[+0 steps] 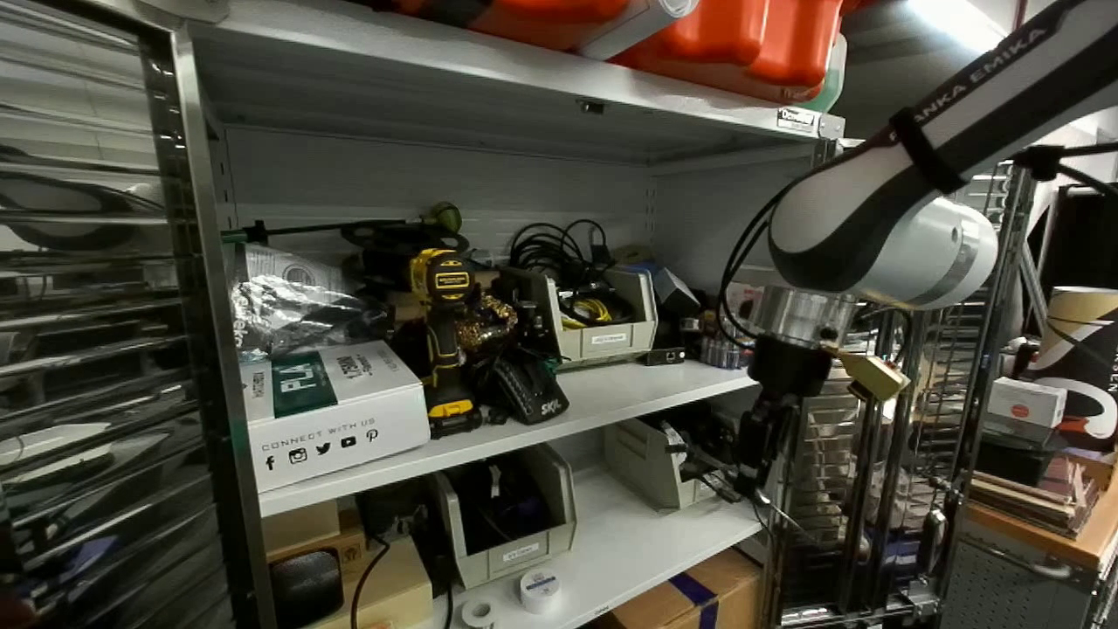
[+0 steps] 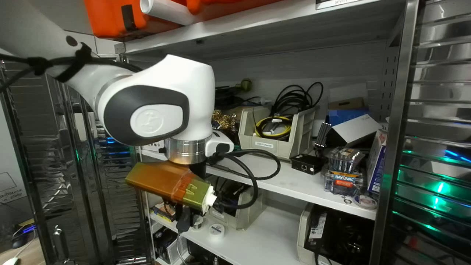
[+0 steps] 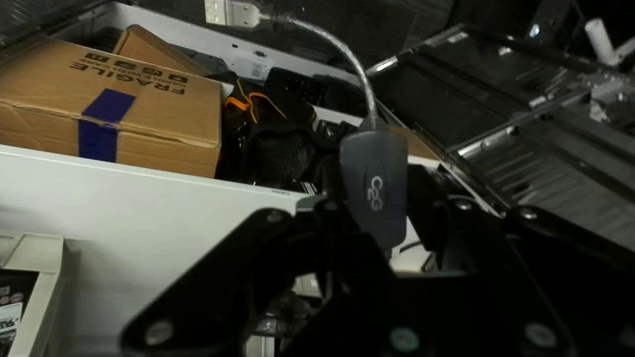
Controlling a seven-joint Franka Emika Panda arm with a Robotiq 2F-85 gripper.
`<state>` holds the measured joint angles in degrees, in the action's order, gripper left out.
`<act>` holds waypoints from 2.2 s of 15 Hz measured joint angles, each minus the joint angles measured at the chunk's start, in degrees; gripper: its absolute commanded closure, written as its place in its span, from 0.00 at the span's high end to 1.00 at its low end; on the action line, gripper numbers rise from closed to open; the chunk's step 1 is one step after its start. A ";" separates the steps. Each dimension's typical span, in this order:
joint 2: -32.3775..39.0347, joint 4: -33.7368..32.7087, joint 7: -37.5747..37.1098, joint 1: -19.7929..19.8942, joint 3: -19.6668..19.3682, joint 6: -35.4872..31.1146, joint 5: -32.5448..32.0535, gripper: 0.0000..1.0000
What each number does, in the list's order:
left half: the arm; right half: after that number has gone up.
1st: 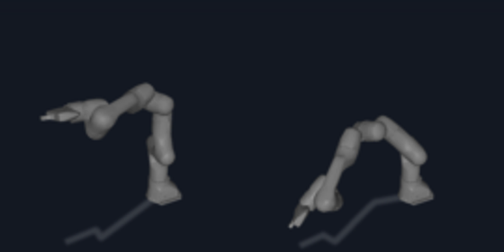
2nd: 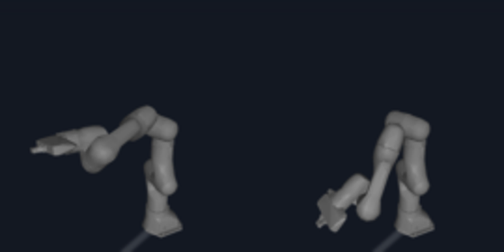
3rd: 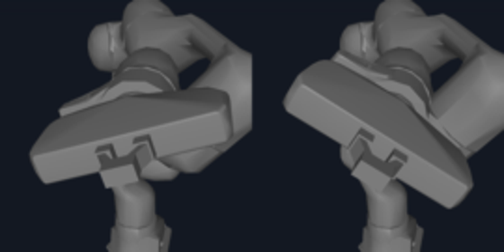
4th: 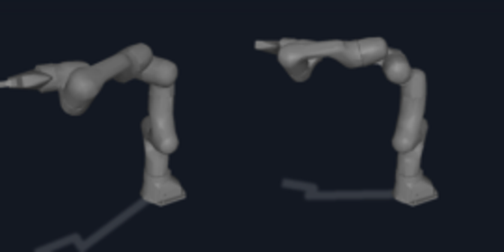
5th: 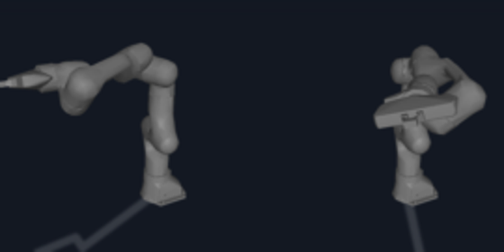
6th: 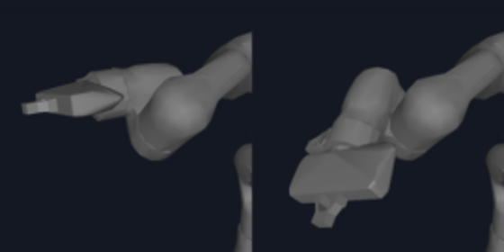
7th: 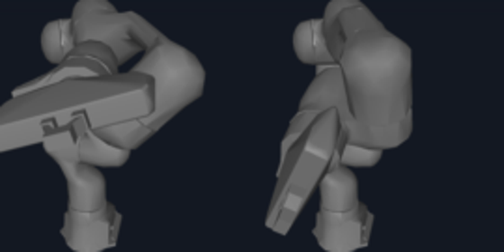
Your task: Put the extension cables in the compartment.
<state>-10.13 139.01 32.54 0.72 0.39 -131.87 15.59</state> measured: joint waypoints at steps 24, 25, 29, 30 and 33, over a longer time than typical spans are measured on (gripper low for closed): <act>21.38 -38.90 -40.16 -2.06 -1.28 -17.21 32.59 0.13; 22.54 -40.51 -42.32 -1.94 -1.27 -18.64 32.66 0.13; 27.82 -47.03 -51.68 -1.90 -1.27 -25.08 32.67 0.13; 29.19 -48.64 -54.05 -1.99 -1.27 -26.84 32.66 0.13; 32.04 -51.74 -60.86 -2.54 -1.27 -32.53 32.49 0.13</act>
<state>21.91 87.27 -28.32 -1.82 -0.88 -164.40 48.08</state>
